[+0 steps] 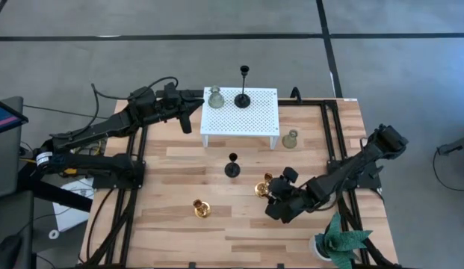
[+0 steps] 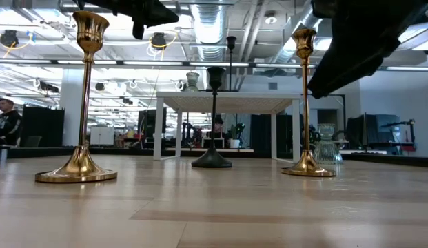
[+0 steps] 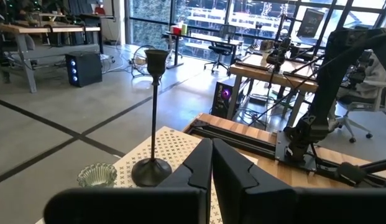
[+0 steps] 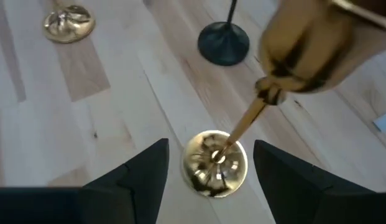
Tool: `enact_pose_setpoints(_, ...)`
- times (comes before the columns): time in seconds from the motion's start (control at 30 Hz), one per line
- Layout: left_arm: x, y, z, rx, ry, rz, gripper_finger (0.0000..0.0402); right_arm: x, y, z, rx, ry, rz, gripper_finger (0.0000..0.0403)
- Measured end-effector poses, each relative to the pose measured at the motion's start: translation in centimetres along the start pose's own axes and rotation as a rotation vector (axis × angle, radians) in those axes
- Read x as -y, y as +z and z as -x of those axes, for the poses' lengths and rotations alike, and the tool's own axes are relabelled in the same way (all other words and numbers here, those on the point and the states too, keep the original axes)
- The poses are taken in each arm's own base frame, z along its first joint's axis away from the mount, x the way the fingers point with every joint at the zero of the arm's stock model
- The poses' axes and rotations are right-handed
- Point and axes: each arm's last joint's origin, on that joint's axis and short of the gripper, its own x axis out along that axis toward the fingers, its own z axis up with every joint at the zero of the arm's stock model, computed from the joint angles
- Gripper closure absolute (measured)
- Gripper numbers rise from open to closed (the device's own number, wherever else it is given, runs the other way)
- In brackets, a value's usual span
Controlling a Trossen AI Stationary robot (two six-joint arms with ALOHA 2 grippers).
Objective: Pick & Place candle stick holders
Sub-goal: Put the right golden candle holder on the shelf
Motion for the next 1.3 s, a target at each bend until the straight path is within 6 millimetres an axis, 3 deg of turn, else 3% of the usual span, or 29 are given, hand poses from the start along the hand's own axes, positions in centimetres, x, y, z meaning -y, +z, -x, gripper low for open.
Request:
enact_pose_setpoints(0.53, 0.0, 0.0, 0.0, 0.0, 0.0, 0.004, 0.039, 0.6, 1.8, -1.1, 0.075, -0.011, -0.033, 0.0214)
enact_pose_setpoints(1.17, 0.0, 0.0, 0.0, -0.003, 0.0, 0.004, 0.039, 0.7, 1.7, -1.1, 0.059, -0.016, -0.02, 0.0388)
enact_pose_setpoints(1.3, 0.0, 0.0, 0.0, -0.003, 0.0, 0.004, 0.039, 0.9, 1.7, -0.9, 0.047, -0.028, -0.012, 0.039)
